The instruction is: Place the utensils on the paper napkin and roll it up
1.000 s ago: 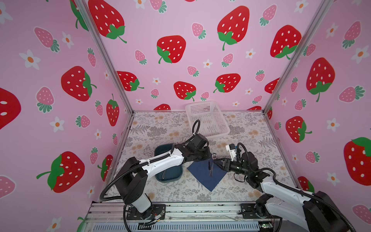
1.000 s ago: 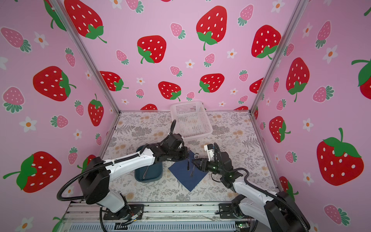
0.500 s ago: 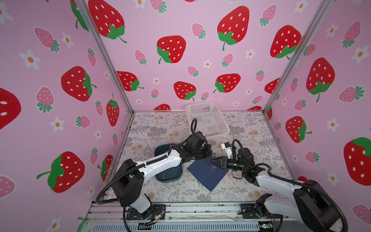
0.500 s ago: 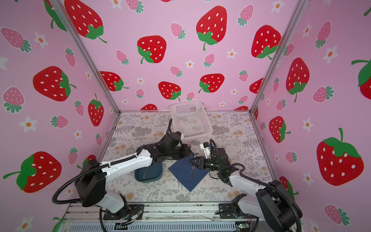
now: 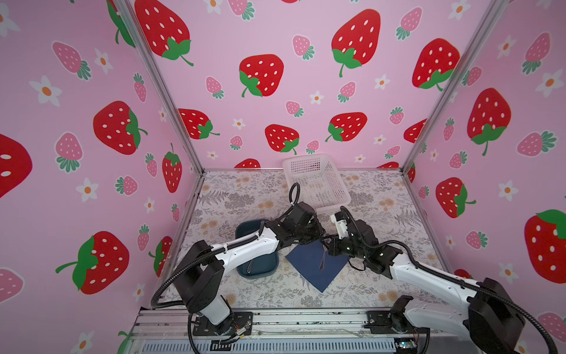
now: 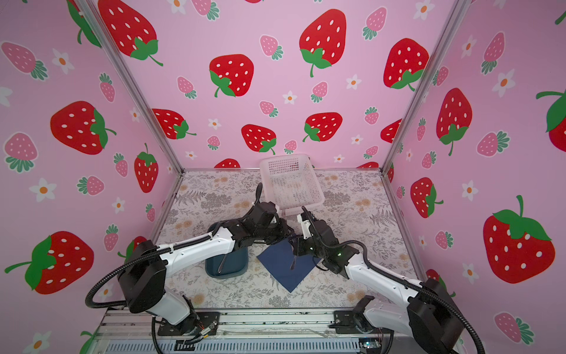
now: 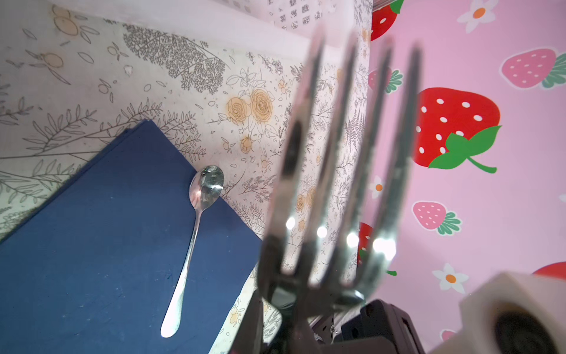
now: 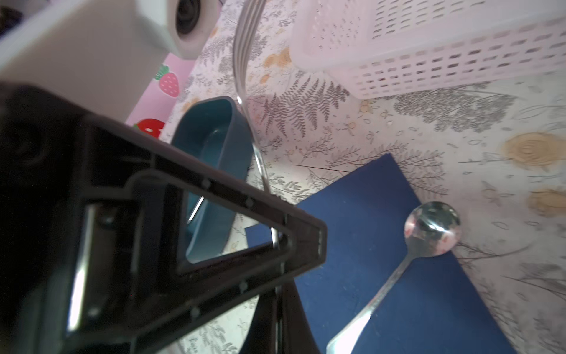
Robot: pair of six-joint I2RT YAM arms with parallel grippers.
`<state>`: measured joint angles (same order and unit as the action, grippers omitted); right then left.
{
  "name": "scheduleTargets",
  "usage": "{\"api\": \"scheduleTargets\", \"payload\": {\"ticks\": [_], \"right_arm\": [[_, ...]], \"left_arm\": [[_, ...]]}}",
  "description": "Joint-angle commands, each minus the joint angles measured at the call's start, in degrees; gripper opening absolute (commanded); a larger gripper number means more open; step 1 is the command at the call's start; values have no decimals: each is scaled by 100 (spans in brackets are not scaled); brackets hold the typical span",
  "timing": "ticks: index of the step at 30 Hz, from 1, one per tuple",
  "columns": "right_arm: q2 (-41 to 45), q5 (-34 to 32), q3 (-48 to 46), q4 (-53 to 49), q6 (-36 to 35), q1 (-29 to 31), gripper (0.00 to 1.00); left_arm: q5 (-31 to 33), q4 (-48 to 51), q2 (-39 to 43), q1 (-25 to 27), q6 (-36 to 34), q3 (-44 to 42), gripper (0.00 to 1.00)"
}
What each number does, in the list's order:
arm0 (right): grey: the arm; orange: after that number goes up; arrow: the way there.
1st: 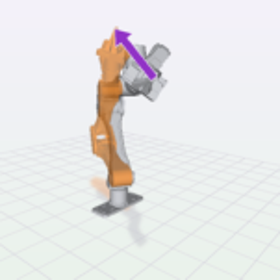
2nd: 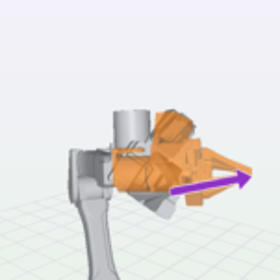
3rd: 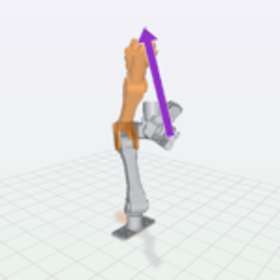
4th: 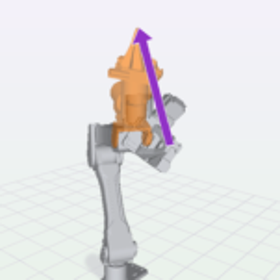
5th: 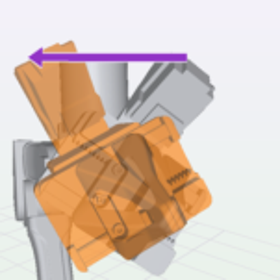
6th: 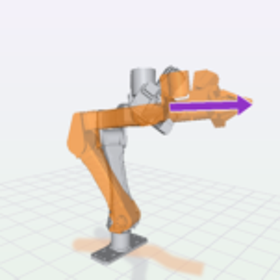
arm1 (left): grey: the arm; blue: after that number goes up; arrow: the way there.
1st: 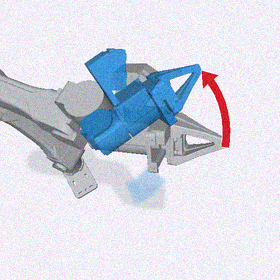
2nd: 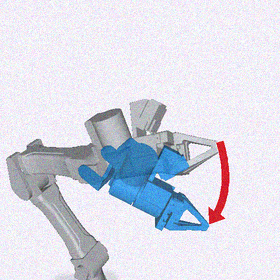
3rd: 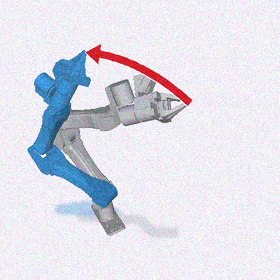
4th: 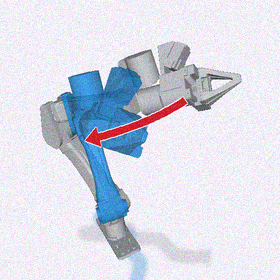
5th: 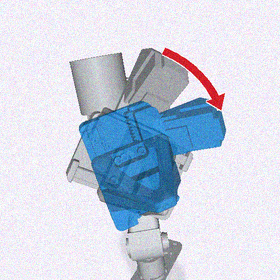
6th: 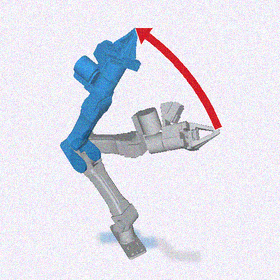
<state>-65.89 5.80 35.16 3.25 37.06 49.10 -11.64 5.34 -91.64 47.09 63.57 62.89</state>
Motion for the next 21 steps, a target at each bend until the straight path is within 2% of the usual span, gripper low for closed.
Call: {"api": "scheduleTargets", "payload": {"ticks": [1,4,6,12,16,21], "right_arm": [[62,-1751,277,-698,-333,269,0],[74,-2227,308,-742,-478,481,0],[91,-2298,275,-636,-569,579,0],[-7,-3195,358,-692,-620,1080,0],[-37,-3392,344,-679,-615,1181,2],[138,-3122,181,-493,-616,1190,12]], "left_arm": [[165,136,50,-49,399,191,16],[329,152,169,-72,466,109,17],[296,35,164,-95,530,63,15],[339,56,102,-112,596,297,11],[529,140,113,-139,630,315,0],[591,148,232,-145,541,183,0]]}}
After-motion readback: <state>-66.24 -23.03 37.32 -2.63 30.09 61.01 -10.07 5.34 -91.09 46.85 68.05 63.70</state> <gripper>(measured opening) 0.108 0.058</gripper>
